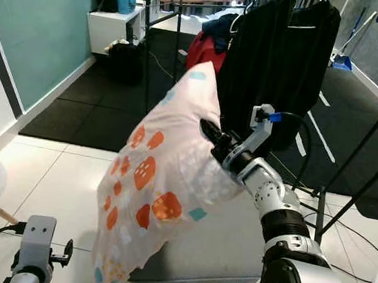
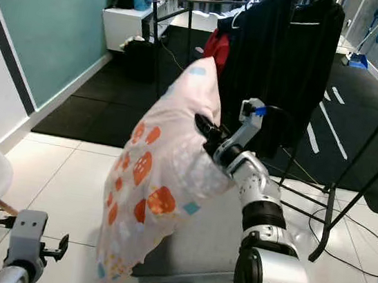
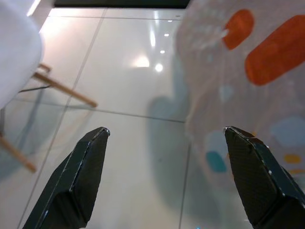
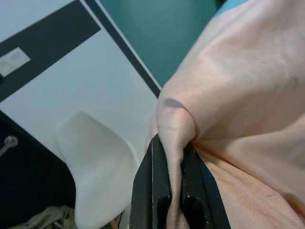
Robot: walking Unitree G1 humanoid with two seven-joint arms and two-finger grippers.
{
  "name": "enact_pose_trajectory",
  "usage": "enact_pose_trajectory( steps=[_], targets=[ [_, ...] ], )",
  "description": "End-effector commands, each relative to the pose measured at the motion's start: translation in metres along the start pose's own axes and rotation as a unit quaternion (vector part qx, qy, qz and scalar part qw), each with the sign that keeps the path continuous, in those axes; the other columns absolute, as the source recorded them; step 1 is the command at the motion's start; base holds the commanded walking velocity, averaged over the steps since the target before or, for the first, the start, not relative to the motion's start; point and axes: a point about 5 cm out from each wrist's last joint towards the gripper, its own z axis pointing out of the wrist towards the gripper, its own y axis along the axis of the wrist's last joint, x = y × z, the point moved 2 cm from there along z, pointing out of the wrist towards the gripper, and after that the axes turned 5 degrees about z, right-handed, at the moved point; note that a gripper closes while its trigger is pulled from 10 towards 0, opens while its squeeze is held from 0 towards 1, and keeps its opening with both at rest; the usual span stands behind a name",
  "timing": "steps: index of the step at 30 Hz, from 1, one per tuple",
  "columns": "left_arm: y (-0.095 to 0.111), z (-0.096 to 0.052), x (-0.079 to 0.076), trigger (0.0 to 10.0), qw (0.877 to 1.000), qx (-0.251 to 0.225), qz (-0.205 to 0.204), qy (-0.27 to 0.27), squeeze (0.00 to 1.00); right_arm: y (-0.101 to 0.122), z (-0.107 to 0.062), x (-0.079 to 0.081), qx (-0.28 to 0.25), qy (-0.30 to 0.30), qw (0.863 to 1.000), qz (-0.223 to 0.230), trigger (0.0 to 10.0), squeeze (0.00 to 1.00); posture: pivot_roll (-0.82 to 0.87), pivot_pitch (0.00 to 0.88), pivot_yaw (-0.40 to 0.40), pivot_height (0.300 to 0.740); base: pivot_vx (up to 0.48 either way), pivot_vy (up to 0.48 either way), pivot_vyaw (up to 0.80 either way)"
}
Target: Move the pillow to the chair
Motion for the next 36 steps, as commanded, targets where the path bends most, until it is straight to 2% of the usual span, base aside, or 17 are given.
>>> enact_pose_trajectory(
  steps=[1,14,18,30,36],
  targets=[
    [-0.008,-0.004,0.003,10.0,1.000,0.011,0.007,0.002,0.00,0.012,0.006,0.016,-0.021,0.035,0.999,-0.032,10.0,0.00,-0.15,0.023,-0.039,0.740,0.000,-0.480,0.80],
    [-0.007,-0.003,0.004,10.0,1.000,0.013,0.002,0.004,0.00,0.011,0.008,0.021,-0.019,0.042,0.998,-0.048,10.0,0.00,-0.15,0.023,-0.038,0.740,0.000,-0.478,0.80],
    [-0.008,-0.003,0.006,10.0,1.000,0.013,-0.008,0.010,0.00,0.009,0.008,0.021,-0.017,0.043,0.998,-0.049,10.0,0.00,-0.15,0.023,-0.036,0.740,0.000,0.000,0.80],
    [-0.007,-0.002,0.007,10.0,1.000,0.013,-0.003,0.008,0.00,0.005,0.010,0.027,-0.010,0.056,0.997,-0.054,10.0,0.00,-0.15,0.014,-0.036,0.740,0.000,0.000,0.80],
    [-0.007,-0.002,0.006,10.0,1.000,0.013,0.002,0.004,0.00,-0.005,0.010,0.027,0.002,0.057,0.997,-0.052,10.0,0.00,-0.15,0.016,-0.033,0.740,0.000,0.000,0.80]
  ],
)
